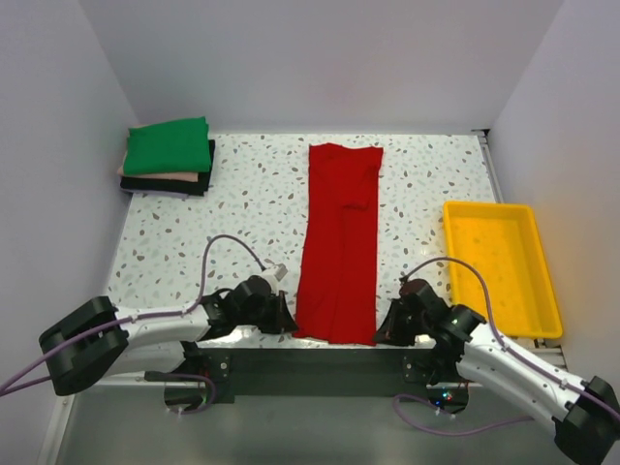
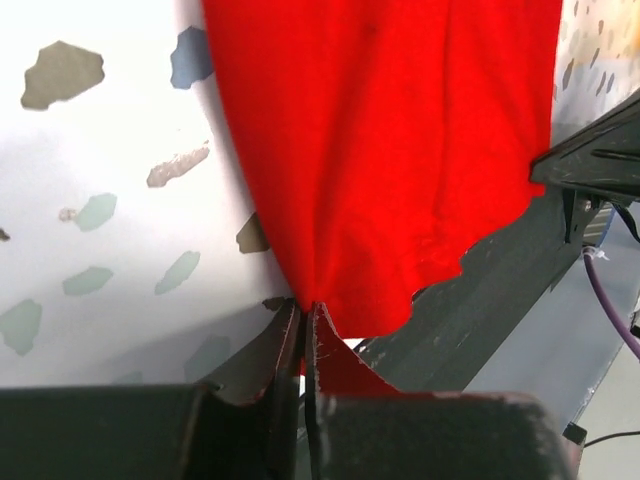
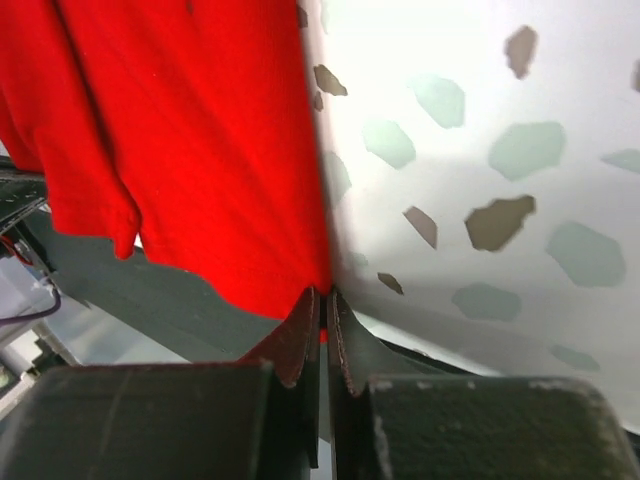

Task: Fold and stack the t-shirts
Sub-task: Fold the tshirt

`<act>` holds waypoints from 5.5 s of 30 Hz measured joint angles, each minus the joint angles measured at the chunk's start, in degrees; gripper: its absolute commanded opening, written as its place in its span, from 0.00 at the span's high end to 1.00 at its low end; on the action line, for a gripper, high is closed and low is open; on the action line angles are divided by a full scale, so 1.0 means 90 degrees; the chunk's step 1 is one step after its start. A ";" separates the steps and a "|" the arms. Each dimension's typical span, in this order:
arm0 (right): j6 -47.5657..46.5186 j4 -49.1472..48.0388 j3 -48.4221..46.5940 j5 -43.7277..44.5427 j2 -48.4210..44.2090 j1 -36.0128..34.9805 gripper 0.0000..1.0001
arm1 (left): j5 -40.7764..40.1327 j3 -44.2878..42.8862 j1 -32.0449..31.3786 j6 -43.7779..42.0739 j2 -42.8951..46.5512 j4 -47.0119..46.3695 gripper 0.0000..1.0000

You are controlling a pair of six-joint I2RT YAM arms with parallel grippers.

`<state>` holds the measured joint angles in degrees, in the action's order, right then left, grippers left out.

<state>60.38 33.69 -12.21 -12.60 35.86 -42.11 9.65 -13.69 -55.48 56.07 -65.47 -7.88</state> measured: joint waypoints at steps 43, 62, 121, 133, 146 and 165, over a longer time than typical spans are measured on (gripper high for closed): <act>-0.1688 -0.2540 -0.4852 0.1081 0.6309 0.2698 1.00 | -0.0206 -0.6171 0.2528 -0.1078 -0.4879 0.1246 1.00; -0.1812 -0.2900 -0.5489 0.0087 0.7174 0.3546 0.72 | 0.0216 -0.6917 0.3101 -0.1450 -0.5668 0.1316 0.58; -0.3342 -0.1044 -0.8337 0.2363 0.9350 0.1945 0.44 | 0.0119 -0.7223 0.3334 -0.1695 -0.6050 0.1365 0.94; -0.3373 -0.1596 -0.7628 0.3313 0.9066 0.1256 0.44 | -0.0214 -0.5192 0.3410 -0.1348 -0.3072 0.0964 0.92; -0.2866 -0.2533 -0.5610 0.3665 0.7825 -0.0408 0.44 | -0.0512 -0.2555 0.3407 -0.0945 -0.0663 0.0755 0.87; -0.1523 -0.1860 -0.4354 0.2766 0.4947 -0.0566 0.34 | -0.0464 -0.1809 0.3410 -0.1178 -0.0270 0.0828 0.78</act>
<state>46.68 16.95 -51.40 12.29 80.38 -47.20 5.48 -29.98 -24.80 45.47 -67.90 -0.43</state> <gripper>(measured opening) 0.662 0.204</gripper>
